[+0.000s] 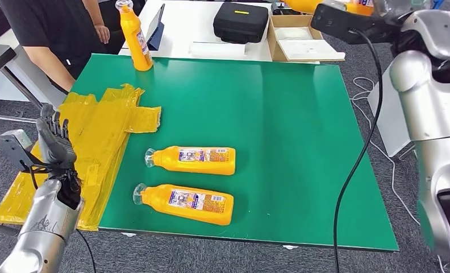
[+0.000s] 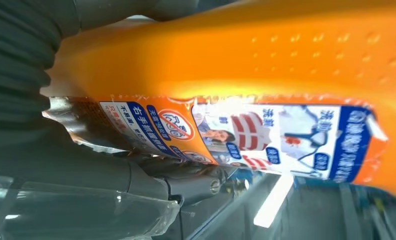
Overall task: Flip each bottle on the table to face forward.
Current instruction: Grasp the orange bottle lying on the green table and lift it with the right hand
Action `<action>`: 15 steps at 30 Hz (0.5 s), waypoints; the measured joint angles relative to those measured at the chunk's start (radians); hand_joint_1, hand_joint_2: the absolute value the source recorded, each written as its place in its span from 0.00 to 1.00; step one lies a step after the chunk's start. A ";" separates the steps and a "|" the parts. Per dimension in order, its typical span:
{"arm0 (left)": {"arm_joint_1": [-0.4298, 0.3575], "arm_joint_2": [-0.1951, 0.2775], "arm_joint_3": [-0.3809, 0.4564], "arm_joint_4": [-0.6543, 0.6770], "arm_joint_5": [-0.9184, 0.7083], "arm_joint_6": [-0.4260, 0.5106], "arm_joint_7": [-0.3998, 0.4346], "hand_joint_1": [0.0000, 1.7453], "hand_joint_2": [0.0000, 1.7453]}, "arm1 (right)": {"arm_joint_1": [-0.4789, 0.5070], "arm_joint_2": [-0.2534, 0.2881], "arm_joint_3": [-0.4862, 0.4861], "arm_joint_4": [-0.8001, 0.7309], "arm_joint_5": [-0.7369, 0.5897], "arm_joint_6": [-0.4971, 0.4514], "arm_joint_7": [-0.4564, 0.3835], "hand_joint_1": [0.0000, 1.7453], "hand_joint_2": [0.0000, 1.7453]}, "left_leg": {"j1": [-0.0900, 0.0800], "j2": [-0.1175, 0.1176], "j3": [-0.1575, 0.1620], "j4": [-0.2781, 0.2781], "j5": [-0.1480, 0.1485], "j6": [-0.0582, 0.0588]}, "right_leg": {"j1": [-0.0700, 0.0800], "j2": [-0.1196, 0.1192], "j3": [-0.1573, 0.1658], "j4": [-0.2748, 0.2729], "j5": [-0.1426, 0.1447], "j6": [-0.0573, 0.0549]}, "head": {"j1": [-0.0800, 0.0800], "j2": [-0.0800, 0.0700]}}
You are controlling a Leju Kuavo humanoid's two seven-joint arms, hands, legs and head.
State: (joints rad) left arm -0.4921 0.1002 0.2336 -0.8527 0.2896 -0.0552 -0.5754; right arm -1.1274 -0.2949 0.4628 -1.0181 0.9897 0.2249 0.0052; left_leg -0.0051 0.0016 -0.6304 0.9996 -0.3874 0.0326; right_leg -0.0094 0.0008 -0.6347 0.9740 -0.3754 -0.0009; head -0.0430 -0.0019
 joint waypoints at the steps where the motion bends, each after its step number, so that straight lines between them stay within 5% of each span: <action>1: 0.010 -0.008 -0.004 -0.012 0.007 -0.025 0.002 0.00 1.00 | 0.031 0.031 -0.009 0.002 -0.014 -0.062 -0.006 1.00 1.00 | 0.000 0.001 0.000 0.000 0.000 0.000 | 0.000 0.001 0.000 0.000 0.000 0.000 | 0.000 0.000; 10: -0.022 -0.116 -0.121 -0.042 0.133 -0.219 0.101 0.00 1.00 | 0.269 0.356 -0.003 0.151 -0.123 -0.340 -0.052 1.00 1.00 | 0.002 0.000 0.000 0.000 0.002 -0.002 | 0.000 0.000 -0.002 0.000 0.002 -0.002 | 0.000 0.000; 15: -0.075 -0.195 -0.227 -0.086 0.238 -0.188 0.193 0.00 1.00 | 0.354 0.531 0.048 0.272 -0.197 -0.405 -0.016 1.00 1.00 | 0.002 0.000 -0.002 0.000 0.002 -0.002 | 0.000 0.000 -0.003 0.000 0.002 -0.003 | 0.000 0.000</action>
State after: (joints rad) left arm -0.5674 -0.0953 0.0070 -0.9384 0.5276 -0.2428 -0.3824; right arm -0.7731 0.2357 0.5112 -0.7459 0.7923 -0.1797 -0.0103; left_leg -0.0033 0.0013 -0.6320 0.9997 -0.3857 0.0302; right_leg -0.0090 0.0012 -0.6374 0.9745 -0.3735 -0.0034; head -0.0430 -0.0019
